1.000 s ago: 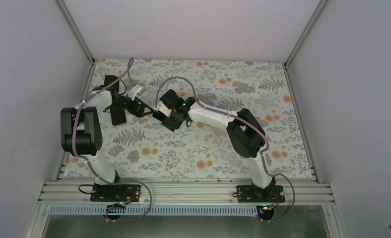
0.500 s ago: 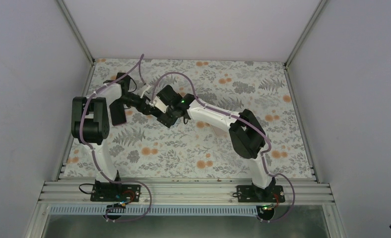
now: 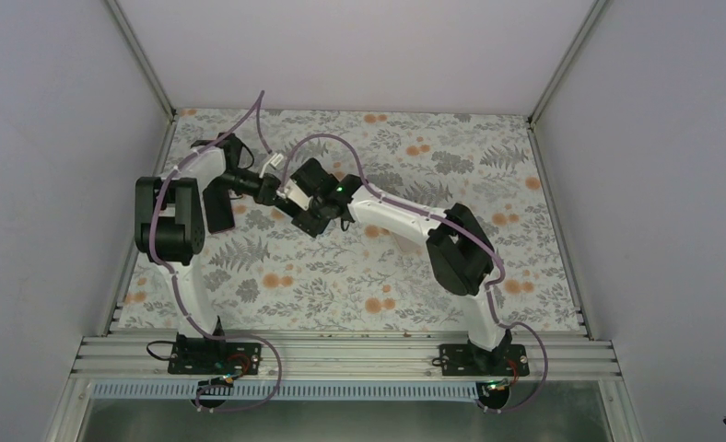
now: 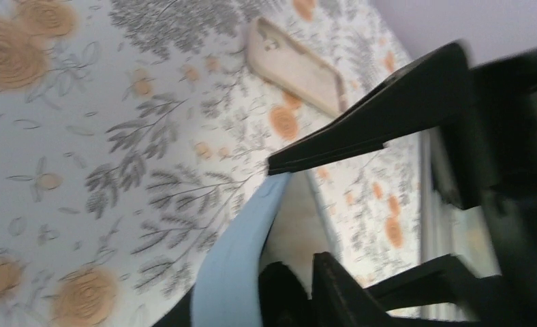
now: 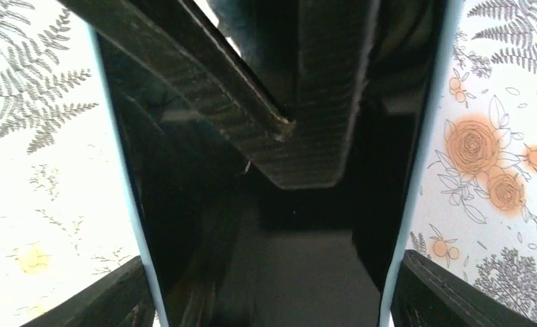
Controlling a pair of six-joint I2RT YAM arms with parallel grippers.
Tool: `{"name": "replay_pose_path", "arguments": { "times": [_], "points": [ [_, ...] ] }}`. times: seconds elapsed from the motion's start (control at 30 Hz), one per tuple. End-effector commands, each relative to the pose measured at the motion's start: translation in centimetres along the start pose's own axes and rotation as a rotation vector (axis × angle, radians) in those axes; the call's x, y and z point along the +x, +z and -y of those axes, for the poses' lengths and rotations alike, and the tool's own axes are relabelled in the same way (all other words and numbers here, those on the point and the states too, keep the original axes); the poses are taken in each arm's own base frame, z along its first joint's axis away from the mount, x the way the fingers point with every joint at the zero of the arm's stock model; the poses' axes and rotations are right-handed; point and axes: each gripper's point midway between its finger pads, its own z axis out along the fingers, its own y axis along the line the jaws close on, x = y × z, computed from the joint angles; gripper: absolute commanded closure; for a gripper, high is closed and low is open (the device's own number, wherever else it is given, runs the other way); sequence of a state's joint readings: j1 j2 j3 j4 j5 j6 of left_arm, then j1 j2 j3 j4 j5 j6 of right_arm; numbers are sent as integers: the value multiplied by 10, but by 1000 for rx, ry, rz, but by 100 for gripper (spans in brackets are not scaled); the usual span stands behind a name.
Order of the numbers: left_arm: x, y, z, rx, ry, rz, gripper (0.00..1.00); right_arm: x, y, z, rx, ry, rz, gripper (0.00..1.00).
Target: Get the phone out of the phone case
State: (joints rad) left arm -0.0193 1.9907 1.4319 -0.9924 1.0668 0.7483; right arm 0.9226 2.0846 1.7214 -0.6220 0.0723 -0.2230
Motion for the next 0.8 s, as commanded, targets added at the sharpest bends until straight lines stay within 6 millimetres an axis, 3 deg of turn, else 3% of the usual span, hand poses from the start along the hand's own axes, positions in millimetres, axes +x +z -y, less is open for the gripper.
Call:
{"name": "replay_pose_path", "arguments": {
  "times": [0.0, 0.07, 0.17, 0.33, 0.5, 0.6, 0.77],
  "points": [
    [-4, 4, 26, 135, 51, 21, 83, -28, -26, 7, 37, -12, 111, 22],
    [-3, 4, 34, 165, 80, 26, 96, -26, -29, 5, 7, -12, 103, 13],
    [-3, 3, 47, 197, 131, 15, 98, -21, -39, 4, -83, -28, 93, 0],
    [-11, 6, 66, 178, 295, -34, 98, -3, -88, 17, -237, -71, 160, 0],
    [-28, 14, 85, 70, 523, -127, 98, 43, -147, 25, -447, -161, 231, 0],
    [-46, 20, 110, 34, 679, -129, 98, 67, -164, 35, -425, -194, 276, 1],
    [-72, 16, 165, 15, 926, -32, 98, 92, -176, 14, -465, -272, 333, 5]
  ]
}}
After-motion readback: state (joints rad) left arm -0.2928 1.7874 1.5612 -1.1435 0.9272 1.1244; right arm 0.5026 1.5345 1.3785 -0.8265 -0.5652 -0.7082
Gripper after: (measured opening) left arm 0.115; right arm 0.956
